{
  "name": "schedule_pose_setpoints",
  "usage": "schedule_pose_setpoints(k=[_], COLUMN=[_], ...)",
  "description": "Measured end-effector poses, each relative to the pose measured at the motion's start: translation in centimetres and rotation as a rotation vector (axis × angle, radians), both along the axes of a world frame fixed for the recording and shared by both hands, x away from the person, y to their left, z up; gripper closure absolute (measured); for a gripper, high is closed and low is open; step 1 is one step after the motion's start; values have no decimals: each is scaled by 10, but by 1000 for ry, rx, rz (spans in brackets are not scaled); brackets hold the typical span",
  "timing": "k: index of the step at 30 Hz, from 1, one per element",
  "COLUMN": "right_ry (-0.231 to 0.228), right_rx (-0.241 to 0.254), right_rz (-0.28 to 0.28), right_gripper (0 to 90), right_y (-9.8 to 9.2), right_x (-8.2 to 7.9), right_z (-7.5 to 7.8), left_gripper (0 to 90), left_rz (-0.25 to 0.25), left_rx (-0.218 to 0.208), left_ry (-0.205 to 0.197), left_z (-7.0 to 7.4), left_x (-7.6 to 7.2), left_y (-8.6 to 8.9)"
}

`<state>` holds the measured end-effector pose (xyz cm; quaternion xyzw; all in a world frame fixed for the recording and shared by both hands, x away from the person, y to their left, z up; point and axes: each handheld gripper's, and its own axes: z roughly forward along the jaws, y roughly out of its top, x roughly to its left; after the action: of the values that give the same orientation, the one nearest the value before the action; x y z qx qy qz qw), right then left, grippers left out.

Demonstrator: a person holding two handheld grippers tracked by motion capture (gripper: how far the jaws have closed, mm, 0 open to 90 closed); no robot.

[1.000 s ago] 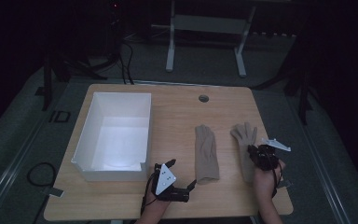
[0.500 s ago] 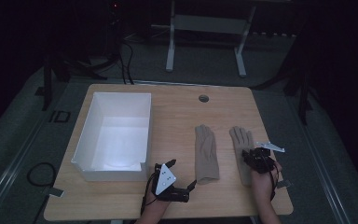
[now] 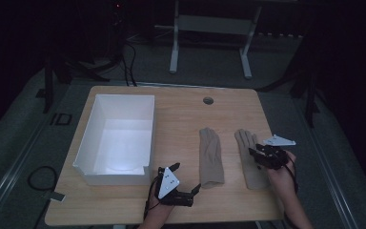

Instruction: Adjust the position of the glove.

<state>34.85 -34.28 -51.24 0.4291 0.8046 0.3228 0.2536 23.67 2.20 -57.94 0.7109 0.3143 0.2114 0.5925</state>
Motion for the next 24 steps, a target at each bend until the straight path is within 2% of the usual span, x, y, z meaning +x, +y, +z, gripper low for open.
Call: schedule_pose_setpoints(k=[2,4,8,10,12,14,17,20,24], right_ry=[23,10,34,37,45,57,61,48,44], right_rx=[14,10,-18,-36,-71,-26,14,-2,12], right_rz=[34,66,129,137,147,168,185,195,182], right_gripper=[586,570,544,532,513,503,511,535,533], right_y=[-7,-13,-19,-19,-19,-21,-23,-22,-22], right_x=[3,3,6,5,4,3,2,1,4], right_z=[7,14,20,20,15,7,-3,-11,-19], left_gripper=[1,1,1,1,1,1,1,1,1], left_rz=[0,1,-4,-4,-2,0,-2,-5,-6], left_rx=[3,2,-2,-1,-4,-6,-4,-4,-2], left_ry=[-3,-2,-1,-2,2,3,0,-3,-4], left_z=[0,0,0,0,0,0,0,0,0], left_x=[0,0,0,0,0,0,0,0,0], left_y=[0,0,0,0,0,0,0,0,-1])
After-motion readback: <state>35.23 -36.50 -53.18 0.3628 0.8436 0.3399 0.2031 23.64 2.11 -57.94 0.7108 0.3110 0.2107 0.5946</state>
